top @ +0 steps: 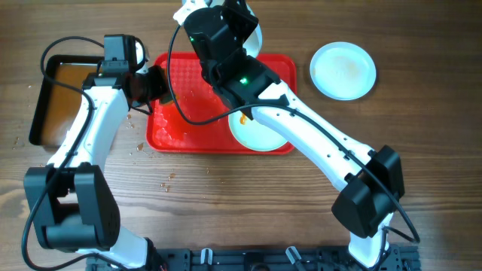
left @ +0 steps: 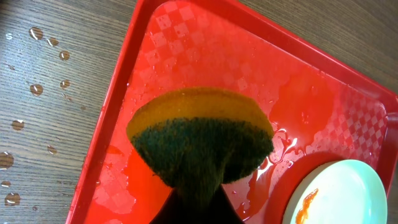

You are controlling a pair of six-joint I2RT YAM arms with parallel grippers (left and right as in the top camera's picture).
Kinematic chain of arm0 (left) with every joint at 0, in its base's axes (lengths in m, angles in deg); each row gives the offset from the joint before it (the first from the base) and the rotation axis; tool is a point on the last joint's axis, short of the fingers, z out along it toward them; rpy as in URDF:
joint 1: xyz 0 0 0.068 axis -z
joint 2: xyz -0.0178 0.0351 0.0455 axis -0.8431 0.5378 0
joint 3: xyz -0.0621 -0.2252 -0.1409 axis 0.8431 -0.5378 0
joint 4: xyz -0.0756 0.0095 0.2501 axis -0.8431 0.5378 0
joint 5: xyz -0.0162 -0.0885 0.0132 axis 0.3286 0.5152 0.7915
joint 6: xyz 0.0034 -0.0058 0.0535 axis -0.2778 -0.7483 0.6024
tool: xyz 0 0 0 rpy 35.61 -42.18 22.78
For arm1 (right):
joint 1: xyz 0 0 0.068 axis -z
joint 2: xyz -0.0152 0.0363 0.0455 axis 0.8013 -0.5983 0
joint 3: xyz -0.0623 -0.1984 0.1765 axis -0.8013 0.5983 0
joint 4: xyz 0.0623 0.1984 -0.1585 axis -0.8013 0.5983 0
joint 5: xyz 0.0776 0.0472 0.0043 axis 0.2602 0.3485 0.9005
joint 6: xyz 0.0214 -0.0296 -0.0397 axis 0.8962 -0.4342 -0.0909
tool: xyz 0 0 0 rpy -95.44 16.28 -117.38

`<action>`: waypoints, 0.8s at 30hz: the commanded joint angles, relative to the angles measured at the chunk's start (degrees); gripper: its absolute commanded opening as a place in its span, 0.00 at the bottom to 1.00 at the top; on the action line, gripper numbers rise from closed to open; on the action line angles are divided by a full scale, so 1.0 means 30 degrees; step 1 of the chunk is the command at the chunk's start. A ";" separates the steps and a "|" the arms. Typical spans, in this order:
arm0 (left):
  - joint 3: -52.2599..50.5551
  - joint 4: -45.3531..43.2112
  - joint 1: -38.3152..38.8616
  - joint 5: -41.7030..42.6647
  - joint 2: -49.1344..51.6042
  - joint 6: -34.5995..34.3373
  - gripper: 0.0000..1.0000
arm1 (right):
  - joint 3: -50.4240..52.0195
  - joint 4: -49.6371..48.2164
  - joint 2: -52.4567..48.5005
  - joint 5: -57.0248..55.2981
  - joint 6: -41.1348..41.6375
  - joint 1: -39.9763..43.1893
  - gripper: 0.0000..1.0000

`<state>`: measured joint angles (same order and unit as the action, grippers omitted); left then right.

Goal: Clean dirty plates on tray and stack at the side
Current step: 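Lift the scrubbed plate with the right gripper and carry it right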

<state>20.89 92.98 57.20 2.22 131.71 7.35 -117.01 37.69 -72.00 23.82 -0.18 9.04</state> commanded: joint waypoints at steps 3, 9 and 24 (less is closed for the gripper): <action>-0.0029 -0.0015 0.0058 0.0248 0.0146 -0.0175 0.04 | 0.0007 0.1632 0.0423 -0.0007 0.4787 0.1093 0.04; -0.0029 0.0087 0.0058 0.0248 0.0146 -0.0175 0.04 | 0.0007 0.8976 0.0423 0.9850 1.6954 0.6492 0.04; -0.0029 0.0080 0.0058 0.0248 0.0146 -0.0175 0.04 | 0.2922 1.0418 0.0299 1.9904 2.1332 1.8950 0.04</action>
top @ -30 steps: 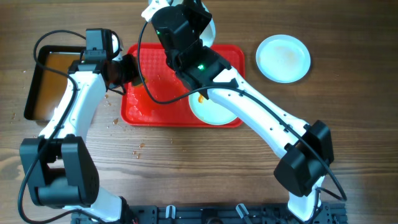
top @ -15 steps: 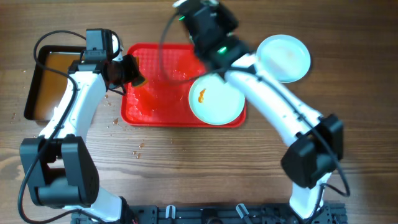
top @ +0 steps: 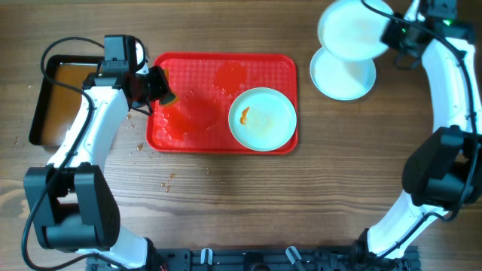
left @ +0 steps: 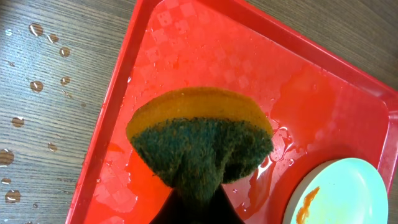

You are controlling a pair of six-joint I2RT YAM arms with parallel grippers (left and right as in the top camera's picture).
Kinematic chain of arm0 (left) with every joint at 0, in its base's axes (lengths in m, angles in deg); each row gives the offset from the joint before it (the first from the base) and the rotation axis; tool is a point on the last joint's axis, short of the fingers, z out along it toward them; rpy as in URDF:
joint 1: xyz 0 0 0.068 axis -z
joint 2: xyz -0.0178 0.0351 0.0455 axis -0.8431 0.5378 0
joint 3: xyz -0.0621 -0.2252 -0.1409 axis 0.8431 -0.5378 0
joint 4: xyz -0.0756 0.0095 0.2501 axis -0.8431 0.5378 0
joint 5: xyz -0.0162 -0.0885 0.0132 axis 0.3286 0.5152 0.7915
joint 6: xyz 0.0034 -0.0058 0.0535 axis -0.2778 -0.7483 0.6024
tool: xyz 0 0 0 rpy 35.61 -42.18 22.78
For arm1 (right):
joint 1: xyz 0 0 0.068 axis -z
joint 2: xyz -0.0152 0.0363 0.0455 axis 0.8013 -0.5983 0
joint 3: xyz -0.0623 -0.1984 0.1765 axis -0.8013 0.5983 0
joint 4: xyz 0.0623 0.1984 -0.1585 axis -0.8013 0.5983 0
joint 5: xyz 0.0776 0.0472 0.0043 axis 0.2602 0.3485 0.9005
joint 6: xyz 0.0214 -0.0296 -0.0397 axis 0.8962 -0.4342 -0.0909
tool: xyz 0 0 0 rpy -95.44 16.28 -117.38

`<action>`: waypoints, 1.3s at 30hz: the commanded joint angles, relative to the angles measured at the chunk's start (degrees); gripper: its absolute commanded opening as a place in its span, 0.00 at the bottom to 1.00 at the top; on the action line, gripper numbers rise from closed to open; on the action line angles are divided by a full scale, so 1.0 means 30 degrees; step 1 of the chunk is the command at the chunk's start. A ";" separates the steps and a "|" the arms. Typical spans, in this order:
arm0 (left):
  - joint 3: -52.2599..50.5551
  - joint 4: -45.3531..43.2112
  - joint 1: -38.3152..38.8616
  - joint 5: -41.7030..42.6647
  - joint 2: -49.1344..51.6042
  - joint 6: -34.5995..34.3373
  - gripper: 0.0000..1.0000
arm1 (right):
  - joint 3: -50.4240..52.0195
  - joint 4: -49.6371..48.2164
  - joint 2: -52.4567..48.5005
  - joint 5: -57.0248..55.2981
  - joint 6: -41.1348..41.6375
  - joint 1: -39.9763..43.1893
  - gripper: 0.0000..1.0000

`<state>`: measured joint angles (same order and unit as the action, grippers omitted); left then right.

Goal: Clean dirty plates on tray and stack at the side
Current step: 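Lift the scrubbed plate with the right gripper and carry it right, then set the plate onto the stacked plate and open the right gripper, then move the right gripper to the last plate and drag it toward center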

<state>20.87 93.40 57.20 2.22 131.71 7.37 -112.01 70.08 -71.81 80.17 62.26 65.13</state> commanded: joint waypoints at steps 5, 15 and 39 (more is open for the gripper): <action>-0.0022 -0.0051 0.0058 0.0248 0.0146 -0.0182 0.04 | 0.3708 -0.1865 0.0095 0.0248 0.1209 0.0328 0.04; -0.0022 0.0015 0.0058 0.0248 0.0146 -0.0182 0.04 | 0.5595 -0.3563 -0.0364 0.2725 0.1282 0.0262 0.56; -0.0022 0.0007 0.0058 0.0248 0.0146 -0.0189 0.04 | 0.5603 0.6047 -0.0328 0.1129 0.4342 -0.9289 0.42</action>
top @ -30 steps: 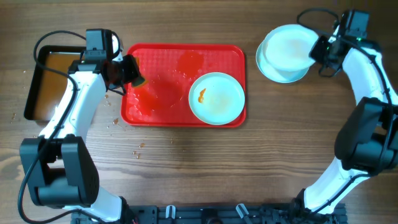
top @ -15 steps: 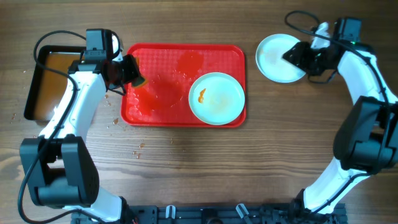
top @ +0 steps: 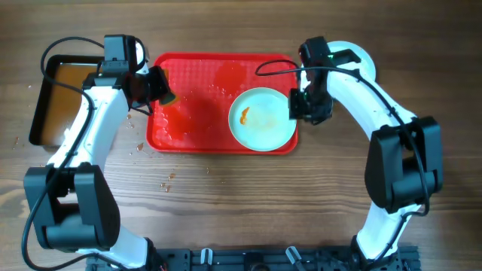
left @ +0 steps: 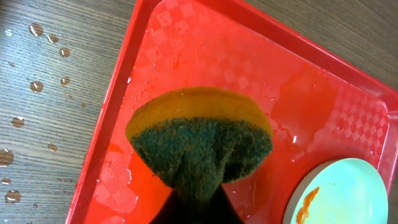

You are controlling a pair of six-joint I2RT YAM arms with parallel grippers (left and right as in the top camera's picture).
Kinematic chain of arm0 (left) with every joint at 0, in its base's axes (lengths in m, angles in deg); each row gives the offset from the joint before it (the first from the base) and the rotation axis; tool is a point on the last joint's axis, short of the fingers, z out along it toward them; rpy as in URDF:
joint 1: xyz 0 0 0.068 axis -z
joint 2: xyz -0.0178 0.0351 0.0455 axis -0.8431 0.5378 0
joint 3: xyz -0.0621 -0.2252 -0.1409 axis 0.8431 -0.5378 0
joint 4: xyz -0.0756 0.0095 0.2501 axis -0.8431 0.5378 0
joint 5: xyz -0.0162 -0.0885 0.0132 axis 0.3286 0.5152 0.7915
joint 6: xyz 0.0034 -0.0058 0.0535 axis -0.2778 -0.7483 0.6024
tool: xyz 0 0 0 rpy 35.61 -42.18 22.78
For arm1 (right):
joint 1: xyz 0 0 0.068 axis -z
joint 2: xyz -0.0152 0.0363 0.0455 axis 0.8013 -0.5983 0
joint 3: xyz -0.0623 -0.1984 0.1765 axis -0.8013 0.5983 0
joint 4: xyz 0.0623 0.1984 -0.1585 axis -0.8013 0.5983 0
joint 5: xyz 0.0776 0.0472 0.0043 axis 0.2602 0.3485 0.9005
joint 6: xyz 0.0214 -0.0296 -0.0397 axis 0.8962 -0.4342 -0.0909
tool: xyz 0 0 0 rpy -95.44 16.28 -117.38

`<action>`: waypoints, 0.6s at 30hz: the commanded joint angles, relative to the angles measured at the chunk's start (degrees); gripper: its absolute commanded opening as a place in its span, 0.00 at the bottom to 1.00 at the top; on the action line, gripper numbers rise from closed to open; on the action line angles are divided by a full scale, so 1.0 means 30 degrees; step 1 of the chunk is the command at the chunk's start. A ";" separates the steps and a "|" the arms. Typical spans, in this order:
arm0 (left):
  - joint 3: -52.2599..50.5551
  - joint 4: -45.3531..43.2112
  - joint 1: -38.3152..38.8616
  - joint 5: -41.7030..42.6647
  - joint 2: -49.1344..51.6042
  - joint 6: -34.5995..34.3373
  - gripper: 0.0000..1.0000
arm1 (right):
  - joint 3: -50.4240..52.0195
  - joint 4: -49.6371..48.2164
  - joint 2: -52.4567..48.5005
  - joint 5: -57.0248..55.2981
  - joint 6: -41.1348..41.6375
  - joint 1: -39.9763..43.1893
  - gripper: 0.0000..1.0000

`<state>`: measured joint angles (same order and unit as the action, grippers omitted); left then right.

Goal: Clean dirty plates on tray and stack at the side
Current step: 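Move the right gripper to the last plate and drag it toward center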

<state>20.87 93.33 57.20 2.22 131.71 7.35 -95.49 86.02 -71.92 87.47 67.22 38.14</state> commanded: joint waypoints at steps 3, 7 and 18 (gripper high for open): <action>-0.0022 -0.0051 0.0058 0.0248 0.0146 -0.0175 0.04 | 0.0102 0.1632 -0.0291 -0.0138 0.3920 -0.0772 0.43; -0.0022 -0.0044 0.0058 0.0248 0.0146 -0.0175 0.04 | 0.0641 0.0801 -0.0291 -0.0736 0.6120 -0.1603 0.43; -0.0022 -0.0051 0.0058 0.0248 0.0146 -0.0175 0.04 | 0.1552 -0.0270 -0.0299 -0.0758 0.7220 -0.2426 0.47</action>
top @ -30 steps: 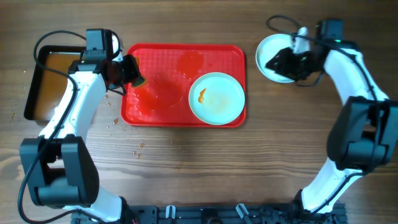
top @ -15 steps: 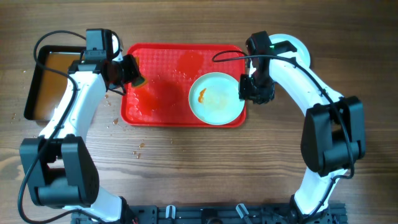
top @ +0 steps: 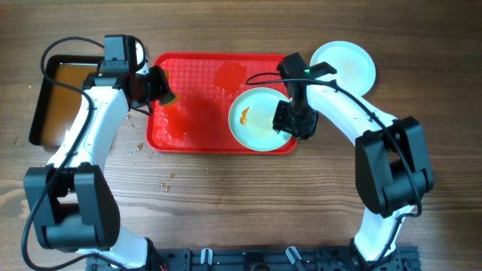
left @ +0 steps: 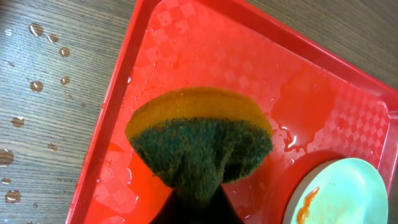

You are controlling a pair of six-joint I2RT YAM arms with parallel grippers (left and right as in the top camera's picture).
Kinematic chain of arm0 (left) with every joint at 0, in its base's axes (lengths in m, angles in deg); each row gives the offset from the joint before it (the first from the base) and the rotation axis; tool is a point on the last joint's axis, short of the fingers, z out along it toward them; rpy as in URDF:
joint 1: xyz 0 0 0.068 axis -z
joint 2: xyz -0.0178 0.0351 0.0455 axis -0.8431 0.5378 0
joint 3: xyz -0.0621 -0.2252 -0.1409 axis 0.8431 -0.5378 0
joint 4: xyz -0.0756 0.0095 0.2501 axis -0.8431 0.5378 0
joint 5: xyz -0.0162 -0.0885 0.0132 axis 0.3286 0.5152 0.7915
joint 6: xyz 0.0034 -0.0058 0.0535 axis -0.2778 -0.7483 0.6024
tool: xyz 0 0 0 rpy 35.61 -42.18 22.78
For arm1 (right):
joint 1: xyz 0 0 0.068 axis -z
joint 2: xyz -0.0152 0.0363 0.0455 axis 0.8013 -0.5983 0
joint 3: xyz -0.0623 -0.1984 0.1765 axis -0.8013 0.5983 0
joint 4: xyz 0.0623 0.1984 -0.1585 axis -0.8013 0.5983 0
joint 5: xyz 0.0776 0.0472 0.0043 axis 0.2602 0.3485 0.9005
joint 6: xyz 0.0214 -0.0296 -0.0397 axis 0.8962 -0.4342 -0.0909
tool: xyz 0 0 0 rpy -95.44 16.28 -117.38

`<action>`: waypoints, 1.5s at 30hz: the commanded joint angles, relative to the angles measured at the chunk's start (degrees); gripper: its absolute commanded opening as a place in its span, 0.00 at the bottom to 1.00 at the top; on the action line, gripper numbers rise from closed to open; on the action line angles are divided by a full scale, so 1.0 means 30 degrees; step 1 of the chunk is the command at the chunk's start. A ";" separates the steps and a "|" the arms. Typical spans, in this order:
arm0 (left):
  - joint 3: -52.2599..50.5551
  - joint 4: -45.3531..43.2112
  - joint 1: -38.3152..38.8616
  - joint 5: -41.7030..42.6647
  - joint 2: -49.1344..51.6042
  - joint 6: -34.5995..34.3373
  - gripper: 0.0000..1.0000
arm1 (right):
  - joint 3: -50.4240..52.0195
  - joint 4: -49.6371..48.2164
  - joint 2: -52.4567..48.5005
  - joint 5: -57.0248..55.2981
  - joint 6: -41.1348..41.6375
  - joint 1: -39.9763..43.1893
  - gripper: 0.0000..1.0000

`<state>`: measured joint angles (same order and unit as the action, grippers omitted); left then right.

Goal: Clean dirty plates on tray and stack at the side
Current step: 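Move the right gripper to the last plate and drag it toward center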

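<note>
A pale green plate with an orange smear lies in the right half of the wet red tray. My right gripper sits at that plate's right rim; its jaws are hidden from above. At the tray's left end my left gripper is shut on a yellow-and-green sponge, held just above the tray floor. The left wrist view catches the plate at lower right. A clean plate stack lies right of the tray.
A dark bin of brownish water stands left of the tray. Water drops dot the wood by the tray's left edge. My right arm arcs across the space between tray and clean stack.
My right gripper has moved left, from just outside the tray's right edge to the dirty plate's right rim. The left gripper and sponge have not moved.
My right arm was stretched over the tray with a plate at its far edge. Then it held that plate above the one lying at the right side. Later the plate lay there and the gripper was back beside the tray, now at the smeared plate. The left held the sponge throughout.
</note>
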<state>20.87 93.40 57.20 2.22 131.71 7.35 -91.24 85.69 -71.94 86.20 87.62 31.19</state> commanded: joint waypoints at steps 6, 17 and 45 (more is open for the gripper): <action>-0.0022 -0.0189 0.0058 0.0240 0.0146 -0.0175 0.04 | 0.0138 -0.0270 -0.0328 -0.0481 0.0495 -0.0248 0.47; -0.0022 -0.0219 0.0058 0.0248 0.0146 -0.0175 0.04 | 0.1224 -0.1260 -0.0335 -0.0474 0.0962 -0.0291 0.47; -0.0022 -0.0423 0.0058 0.0248 0.0146 -0.0182 0.04 | -0.2215 -0.6652 -0.0335 -0.1647 -1.1788 -0.0313 0.57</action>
<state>20.87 92.52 57.20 2.22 131.71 7.35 -91.73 64.92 -72.31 84.41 61.37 30.51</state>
